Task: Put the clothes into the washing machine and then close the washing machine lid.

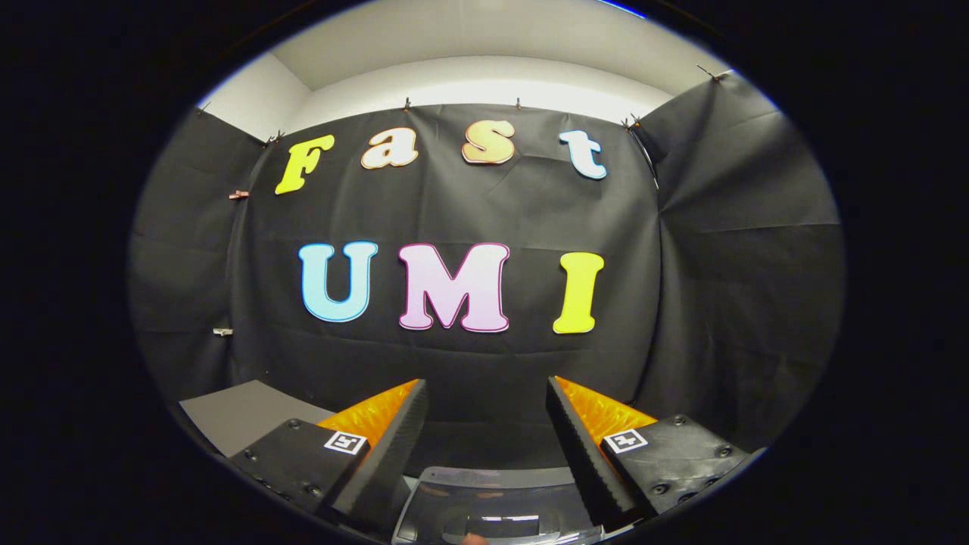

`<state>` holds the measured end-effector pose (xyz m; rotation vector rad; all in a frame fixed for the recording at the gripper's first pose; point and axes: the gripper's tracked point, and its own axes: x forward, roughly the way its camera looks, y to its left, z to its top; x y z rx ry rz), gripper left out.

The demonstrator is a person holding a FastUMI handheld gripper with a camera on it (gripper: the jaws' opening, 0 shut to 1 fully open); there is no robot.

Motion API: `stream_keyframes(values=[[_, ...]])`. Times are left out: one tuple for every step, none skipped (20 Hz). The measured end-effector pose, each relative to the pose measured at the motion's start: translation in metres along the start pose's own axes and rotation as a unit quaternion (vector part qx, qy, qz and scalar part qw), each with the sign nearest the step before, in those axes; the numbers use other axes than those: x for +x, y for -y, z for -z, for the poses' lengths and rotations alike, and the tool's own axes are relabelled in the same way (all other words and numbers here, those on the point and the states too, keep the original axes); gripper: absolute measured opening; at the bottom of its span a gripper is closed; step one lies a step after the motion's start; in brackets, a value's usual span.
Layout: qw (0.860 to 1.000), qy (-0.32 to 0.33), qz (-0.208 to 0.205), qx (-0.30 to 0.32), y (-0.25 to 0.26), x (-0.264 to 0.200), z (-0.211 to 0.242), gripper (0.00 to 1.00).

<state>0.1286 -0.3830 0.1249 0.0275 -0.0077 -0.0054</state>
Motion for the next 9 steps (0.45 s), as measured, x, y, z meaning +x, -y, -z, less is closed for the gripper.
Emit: stream_keyframes(values=[[1.000,-0.002,-0.001,0.003,0.000,-0.002,0.000,0.98],[1.000,-0.001,-0.002,0.005,-0.002,-0.002,0.000,0.98],[1.000,-0.005,0.000,0.003,-0.001,-0.005,0.000,0.98],[1.000,-0.001,-0.003,0.002,-0.001,-0.006,-0.003,0.98],[1.000,0.004,-0.005,0.002,-0.005,-0.006,-0.008,0.98],[1.000,0.006,-0.004,0.002,-0.004,-0.006,-0.011,0.98],[1.000,0.007,-0.005,0.002,-0.003,-0.006,-0.012,0.98],[1.000,0.010,-0.005,0.000,-0.003,-0.008,-0.014,0.98],[1.000,0.013,-0.006,0.000,-0.003,-0.008,-0.017,0.98]])
